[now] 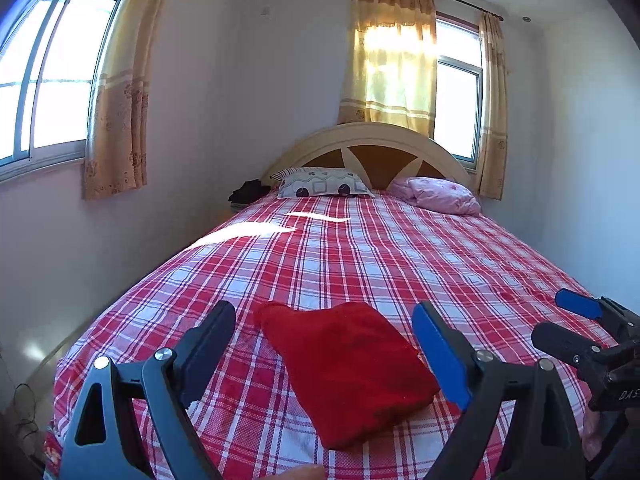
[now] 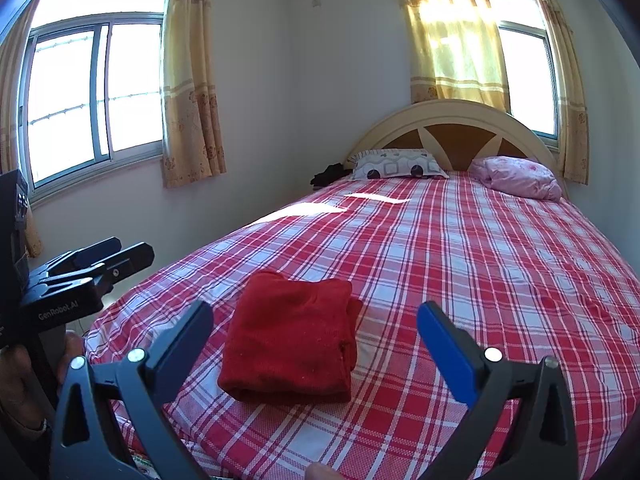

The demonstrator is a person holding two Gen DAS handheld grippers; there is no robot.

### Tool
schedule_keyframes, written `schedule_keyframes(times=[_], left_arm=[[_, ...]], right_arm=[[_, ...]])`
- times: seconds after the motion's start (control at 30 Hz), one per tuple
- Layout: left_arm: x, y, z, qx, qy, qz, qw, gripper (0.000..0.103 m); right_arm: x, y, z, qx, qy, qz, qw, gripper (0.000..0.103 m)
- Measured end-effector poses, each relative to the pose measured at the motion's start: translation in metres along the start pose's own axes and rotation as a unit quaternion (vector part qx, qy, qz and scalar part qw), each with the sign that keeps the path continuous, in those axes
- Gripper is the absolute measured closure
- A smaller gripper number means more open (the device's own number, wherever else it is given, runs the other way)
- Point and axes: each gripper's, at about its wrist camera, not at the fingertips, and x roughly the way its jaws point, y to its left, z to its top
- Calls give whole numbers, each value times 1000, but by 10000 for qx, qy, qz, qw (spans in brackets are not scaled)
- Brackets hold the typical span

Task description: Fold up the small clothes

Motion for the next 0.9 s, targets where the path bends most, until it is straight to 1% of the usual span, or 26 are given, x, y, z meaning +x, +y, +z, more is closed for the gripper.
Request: schedule_keyframes(times=[0.23,0.53,0.9], left_arm=[[-3,-8,1,228,-80,83,9997,12],[0,-7,0,211,-58,151,9996,12],[-1,-4,-3,145,-59,30,9999,12]], right_arm=[[-2,3,-1,-35,-63,1,10000,0],[1,4,-3,-46,-17,32,10000,0],[6,9,-11,-109,96,58,9999,0]])
